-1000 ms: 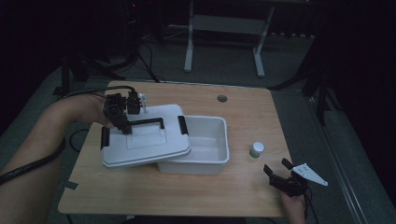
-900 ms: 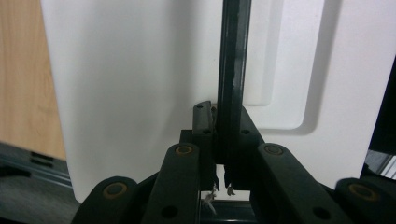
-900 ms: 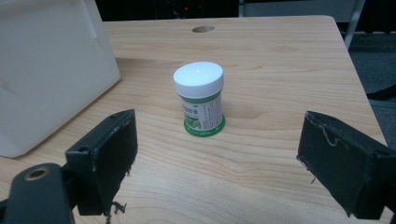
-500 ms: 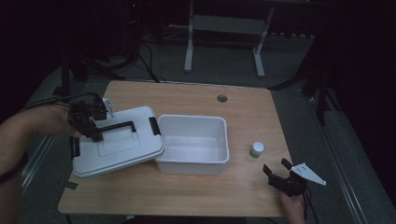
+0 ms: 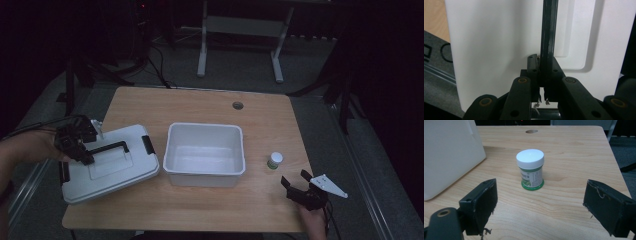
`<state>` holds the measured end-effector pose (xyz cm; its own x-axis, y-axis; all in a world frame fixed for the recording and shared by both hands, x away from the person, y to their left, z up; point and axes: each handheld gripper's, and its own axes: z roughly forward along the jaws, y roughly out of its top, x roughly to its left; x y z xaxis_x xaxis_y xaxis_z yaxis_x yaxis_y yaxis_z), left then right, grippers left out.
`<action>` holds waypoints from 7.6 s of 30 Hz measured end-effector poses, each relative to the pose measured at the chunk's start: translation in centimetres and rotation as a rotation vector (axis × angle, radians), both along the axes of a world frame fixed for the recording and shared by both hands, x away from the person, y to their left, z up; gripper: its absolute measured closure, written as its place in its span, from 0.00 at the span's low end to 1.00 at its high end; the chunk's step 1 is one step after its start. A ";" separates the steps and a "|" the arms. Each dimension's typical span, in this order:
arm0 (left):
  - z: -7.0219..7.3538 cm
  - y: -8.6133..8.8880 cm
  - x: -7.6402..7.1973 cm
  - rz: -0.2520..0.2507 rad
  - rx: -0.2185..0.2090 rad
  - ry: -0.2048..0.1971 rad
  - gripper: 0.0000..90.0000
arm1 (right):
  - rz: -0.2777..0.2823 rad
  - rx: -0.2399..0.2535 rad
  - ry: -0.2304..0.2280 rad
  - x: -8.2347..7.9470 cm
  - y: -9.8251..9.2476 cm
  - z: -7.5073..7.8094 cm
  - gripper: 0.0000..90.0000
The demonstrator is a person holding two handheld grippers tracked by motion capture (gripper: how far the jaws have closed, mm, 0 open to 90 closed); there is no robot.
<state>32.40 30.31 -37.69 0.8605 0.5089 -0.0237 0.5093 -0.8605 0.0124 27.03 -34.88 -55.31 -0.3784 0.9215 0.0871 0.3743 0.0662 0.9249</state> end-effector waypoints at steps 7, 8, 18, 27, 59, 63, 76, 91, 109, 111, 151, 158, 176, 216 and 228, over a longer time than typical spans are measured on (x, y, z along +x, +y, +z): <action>-3.2 -0.1 0.2 0.007 -0.020 0.009 0.93 | 0.002 0.000 0.000 0.0 0.0 0.0 0.13; -3.8 -0.1 0.3 0.008 -0.027 0.025 0.93 | 0.002 -0.001 -0.002 0.0 0.0 0.0 0.13; -8.8 0.0 0.5 0.018 -0.009 0.075 0.93 | 0.002 -0.008 -0.001 0.0 0.1 0.0 0.13; -10.7 0.2 0.5 0.036 -0.047 0.085 0.93 | 0.003 -0.010 -0.002 0.0 0.1 0.0 0.13; -11.0 0.2 1.8 0.154 -0.009 0.062 0.35 | 0.074 -0.055 0.182 0.9 -0.5 0.2 0.13; -11.0 0.1 1.8 0.156 0.034 0.087 0.35 | 0.063 -0.093 0.250 1.4 -0.6 0.2 0.13; -10.3 0.3 1.1 0.157 0.031 0.095 0.35 | 0.090 -0.259 0.440 3.2 0.4 1.4 0.14; -9.9 0.9 0.5 0.163 0.044 0.101 0.35 | 0.157 -0.501 0.747 6.4 1.4 3.5 0.14; -9.9 1.1 0.4 0.181 0.037 0.123 0.36 | 0.190 -0.594 0.865 10.6 3.2 5.8 0.14; -10.0 1.1 0.4 0.194 0.044 0.120 0.36 | 0.205 -0.602 0.860 11.0 3.6 6.1 0.14; -10.9 0.8 0.5 0.175 0.038 0.146 0.35 | 0.360 -0.706 0.908 16.5 8.2 5.8 0.55; -10.7 1.0 0.5 0.186 0.035 0.149 0.35 | 0.384 -0.747 0.886 16.1 8.4 6.5 0.55; -10.4 0.7 0.5 0.180 0.042 0.157 0.35 | 0.534 -0.817 0.822 13.7 9.5 10.7 0.55; -9.3 -0.4 0.5 0.137 0.062 0.134 0.35 | 0.882 -1.003 0.606 10.2 19.6 22.9 0.56; -9.1 0.1 0.5 0.142 0.063 0.128 0.35 | 0.955 -1.029 0.576 9.9 23.5 22.5 0.56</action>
<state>32.88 30.46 -46.80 0.7718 0.6290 -0.0928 0.6197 -0.7769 -0.1116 36.96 -11.36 -32.82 -0.9908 0.1080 -0.0815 0.1021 0.9921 0.0734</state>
